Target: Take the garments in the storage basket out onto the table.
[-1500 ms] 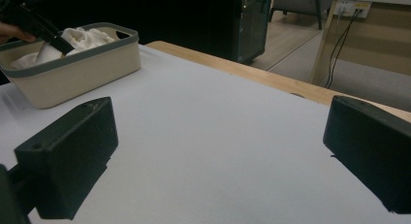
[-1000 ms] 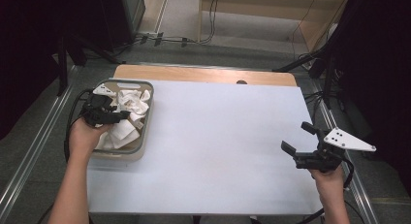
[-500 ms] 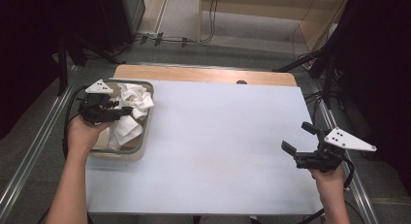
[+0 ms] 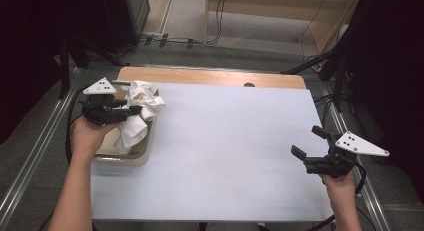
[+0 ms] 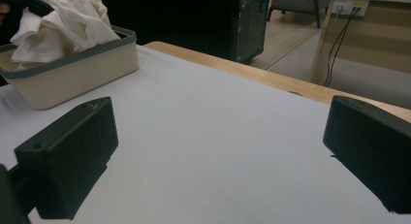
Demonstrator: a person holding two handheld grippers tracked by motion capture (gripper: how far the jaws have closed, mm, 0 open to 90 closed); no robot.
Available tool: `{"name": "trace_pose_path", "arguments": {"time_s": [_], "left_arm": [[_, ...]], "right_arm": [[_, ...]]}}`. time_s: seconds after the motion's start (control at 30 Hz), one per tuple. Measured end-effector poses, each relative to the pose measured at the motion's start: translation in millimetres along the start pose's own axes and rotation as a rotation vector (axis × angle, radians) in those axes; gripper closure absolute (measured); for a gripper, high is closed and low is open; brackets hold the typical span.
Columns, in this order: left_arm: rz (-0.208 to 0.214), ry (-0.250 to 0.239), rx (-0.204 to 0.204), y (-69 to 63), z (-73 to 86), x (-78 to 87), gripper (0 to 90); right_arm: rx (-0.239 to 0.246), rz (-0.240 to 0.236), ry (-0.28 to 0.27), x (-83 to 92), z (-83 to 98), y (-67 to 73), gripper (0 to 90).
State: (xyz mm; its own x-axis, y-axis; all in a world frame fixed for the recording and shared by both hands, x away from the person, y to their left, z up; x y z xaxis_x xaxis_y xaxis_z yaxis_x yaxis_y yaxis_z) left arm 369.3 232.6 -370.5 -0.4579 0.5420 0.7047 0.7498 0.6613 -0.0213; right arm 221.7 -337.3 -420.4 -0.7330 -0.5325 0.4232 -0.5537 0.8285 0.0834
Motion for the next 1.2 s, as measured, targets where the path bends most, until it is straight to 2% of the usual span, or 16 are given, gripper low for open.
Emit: {"name": "trace_pose_path", "arguments": {"time_s": [0.23,0.7,1.0,1.2], "left_arm": [[0.032,-0.031,-0.024,-7.1,-7.2,2.5,65.8],[0.093,-0.084,-0.109,-30.5,-29.7,2.8,65.9],[0.124,-0.069,-0.172,-48.9,-46.7,-4.2,65.8],[0.138,-0.065,-0.188,-56.6,-53.8,-11.3,65.8]], "right_arm": [[-0.001,0.001,-0.003,0.8,0.2,-1.0,0.0],[-0.003,0.002,-0.007,1.7,0.5,-2.3,0.0],[-0.012,0.003,-0.012,3.8,0.8,-4.0,0.0],[-0.011,0.003,-0.02,4.8,0.8,-5.3,0.0]]}}
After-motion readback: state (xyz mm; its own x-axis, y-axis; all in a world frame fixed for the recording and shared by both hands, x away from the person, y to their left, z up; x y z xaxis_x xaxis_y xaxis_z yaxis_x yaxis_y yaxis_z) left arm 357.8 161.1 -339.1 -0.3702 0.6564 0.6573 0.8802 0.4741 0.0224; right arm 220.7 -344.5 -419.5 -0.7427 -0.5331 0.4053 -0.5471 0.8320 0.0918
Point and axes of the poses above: each handheld gripper's, and its own axes: x roughly backward along the jaws, z roughly out of its underside, y roughly to its left, the point moved 1 cm from there along -x, roughly forward along the jaws, and after that the axes turned 8 degrees about y, right-handed, at the moved point
